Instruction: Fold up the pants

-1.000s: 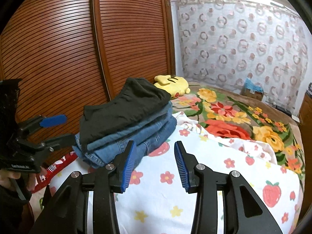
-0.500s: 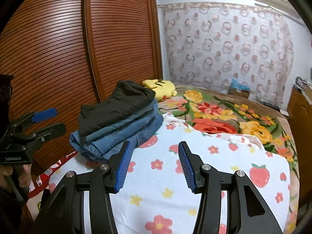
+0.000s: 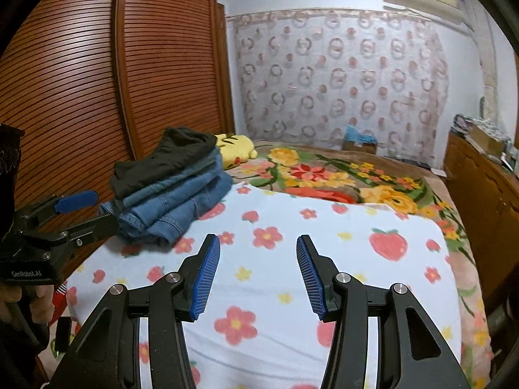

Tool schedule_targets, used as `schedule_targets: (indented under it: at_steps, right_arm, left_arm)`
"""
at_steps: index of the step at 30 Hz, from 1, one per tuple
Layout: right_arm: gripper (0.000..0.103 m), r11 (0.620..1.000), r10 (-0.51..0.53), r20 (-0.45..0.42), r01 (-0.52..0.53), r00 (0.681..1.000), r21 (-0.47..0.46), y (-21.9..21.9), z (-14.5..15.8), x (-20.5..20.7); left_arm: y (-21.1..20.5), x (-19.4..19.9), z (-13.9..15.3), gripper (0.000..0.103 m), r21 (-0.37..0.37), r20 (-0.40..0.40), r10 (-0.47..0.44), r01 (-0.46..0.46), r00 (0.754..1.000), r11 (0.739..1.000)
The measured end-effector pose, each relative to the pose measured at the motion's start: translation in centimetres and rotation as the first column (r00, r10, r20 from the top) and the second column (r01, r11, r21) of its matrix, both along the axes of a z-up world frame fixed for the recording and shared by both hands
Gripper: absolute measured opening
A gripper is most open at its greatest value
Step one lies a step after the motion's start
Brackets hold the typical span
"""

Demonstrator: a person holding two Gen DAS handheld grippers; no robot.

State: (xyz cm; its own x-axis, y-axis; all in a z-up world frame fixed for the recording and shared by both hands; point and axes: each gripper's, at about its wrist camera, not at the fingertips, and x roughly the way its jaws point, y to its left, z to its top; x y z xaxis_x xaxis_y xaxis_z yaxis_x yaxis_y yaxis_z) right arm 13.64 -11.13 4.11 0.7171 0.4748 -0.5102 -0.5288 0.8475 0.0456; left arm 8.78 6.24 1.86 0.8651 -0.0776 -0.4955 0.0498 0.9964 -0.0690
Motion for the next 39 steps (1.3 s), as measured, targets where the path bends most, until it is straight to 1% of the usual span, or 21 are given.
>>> schedule_targets:
  at_steps: [9,15,19,20,21,22,30,39]
  right_arm:
    - [0.051,0.997,-0.073,0.013,0.072,0.997,0.022,-1.1,0.3,-4.3]
    - [0.051,0.994,-0.1,0.015,0.099,0.995,0.038,-1.3,0.8,-6.2]
    - [0.052,0.992,-0.12,0.024,0.119,0.992,0.045,-1.7,0.9,-7.4]
    - [0.06,0.991,-0.129,0.025,0.128,0.991,0.045,-1.6,1.1,-7.6]
    - [0.064,0.99,-0.136,0.027,0.134,0.99,0.047,-1.6,1.1,-7.9]
    - [0.065,0.989,-0.139,0.033,0.137,0.99,0.053,-1.8,1.1,-8.3]
    - [0.065,0.983,-0.174,0.059,0.17,0.983,0.068,-2.6,1.4,-10.8]
    - [0.065,0.978,-0.203,0.092,0.196,0.975,0.076,-3.1,1.6,-13.1]
  left_arm:
    - [-3.4,-2.6,0.3,0.091,0.026,0.001,-0.046,0.046,0.999,0.999]
    - [-4.9,-3.7,0.7,0.091,0.019,0.001,-0.063,0.063,0.998,0.998]
    - [-5.4,-4.3,1.0,0.091,0.022,0.004,-0.063,0.063,0.998,0.998]
    - [-5.4,-4.5,1.1,0.091,0.02,0.005,-0.062,0.062,0.998,0.998]
    - [-5.4,-4.7,1.2,0.091,0.018,0.006,-0.063,0.063,0.998,0.998]
    - [-5.4,-4.9,1.4,0.091,0.018,0.01,-0.065,0.065,0.998,0.998]
    - [-5.6,-6.9,2.8,0.091,0.031,0.044,-0.065,0.064,0.997,0.997]
    - [-5.5,-8.0,3.4,0.091,0.041,0.065,-0.046,0.044,0.997,0.998]
